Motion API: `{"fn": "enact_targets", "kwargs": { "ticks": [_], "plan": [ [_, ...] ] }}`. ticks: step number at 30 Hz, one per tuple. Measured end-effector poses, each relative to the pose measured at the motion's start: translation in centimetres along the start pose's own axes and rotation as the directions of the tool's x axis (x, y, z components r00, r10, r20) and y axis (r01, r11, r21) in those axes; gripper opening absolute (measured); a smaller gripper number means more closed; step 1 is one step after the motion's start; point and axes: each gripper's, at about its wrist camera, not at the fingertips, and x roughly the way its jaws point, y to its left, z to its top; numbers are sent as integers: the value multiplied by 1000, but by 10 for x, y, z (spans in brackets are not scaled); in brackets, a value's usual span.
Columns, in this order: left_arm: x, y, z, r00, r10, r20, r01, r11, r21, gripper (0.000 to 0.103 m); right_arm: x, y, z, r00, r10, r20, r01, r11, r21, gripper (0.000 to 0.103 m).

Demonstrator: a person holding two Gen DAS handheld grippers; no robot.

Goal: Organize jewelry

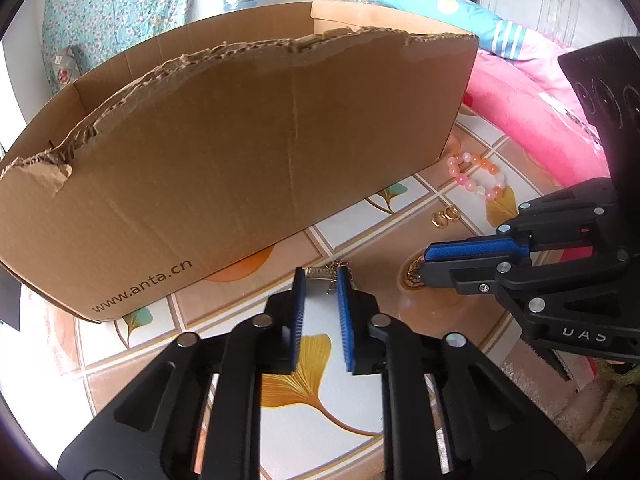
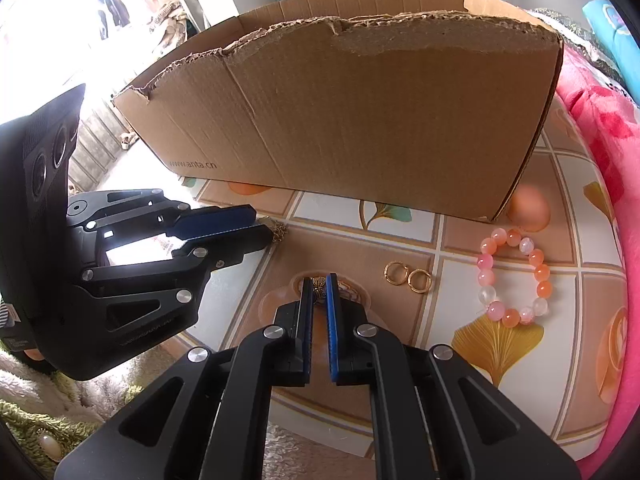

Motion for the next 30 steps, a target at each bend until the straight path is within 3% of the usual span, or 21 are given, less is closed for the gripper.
{"fn": "enact_targets", "kwargs": {
  "ticks": [7,19,21,23,24,30],
  "plan": [
    [0,2,0,1000,-13,4,13,1000,-12,3,0,0,0,1000,0,1,0,1000,-1,7],
    [-12,6,-5,1000,-19,24,20,999,-34,1,1,0,1,1000,-1,0,1,1000,-2,7],
    [-11,10,-4,999,-42,27,43,997,-58,3,1,0,1,1000,0,0,0,1000,-2,7],
    [-9,12,-1,998,-51,26,53,995,-80,21,1,0,1,1000,0,0,0,1000,-2,7],
    [-8,13,0,998,-47,29,50,995,-88,24,1,0,1,1000,0,1,0,1000,-1,7],
    [2,12,3,999,-52,14,53,995,-81,25,1,0,1,1000,2,0,-2,1000,-1,7]
  ]
}}
